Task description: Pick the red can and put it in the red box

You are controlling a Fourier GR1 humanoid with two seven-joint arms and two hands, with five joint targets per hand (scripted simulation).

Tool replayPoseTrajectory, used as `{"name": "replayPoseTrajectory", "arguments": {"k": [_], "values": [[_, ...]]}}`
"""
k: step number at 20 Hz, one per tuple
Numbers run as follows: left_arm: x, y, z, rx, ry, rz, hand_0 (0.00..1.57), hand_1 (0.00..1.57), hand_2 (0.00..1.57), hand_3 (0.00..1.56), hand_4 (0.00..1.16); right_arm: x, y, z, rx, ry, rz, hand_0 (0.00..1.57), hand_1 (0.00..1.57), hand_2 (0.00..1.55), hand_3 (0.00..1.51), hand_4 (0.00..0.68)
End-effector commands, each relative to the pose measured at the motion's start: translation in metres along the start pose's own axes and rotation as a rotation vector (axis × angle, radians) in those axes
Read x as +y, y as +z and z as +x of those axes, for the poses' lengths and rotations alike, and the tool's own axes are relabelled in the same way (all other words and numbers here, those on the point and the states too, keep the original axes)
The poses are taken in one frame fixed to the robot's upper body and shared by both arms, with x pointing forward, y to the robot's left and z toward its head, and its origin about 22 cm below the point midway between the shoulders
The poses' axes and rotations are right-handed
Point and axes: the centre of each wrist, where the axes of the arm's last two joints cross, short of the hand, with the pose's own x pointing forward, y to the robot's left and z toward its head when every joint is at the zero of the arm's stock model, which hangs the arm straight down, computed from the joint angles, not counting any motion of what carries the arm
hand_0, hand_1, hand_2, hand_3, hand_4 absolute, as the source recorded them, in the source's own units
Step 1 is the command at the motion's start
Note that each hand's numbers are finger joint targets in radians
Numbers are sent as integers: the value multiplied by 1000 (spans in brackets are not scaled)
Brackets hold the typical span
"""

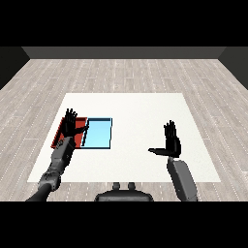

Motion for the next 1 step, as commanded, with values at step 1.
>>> {"name": "replayPoseTrajectory", "arguments": {"k": [1], "values": [[-42, 22, -11, -131, 179, -86, 0, 0, 0, 0, 0, 3, 20, -5, -5, 2, 43, 0, 0, 0, 0, 0]]}}
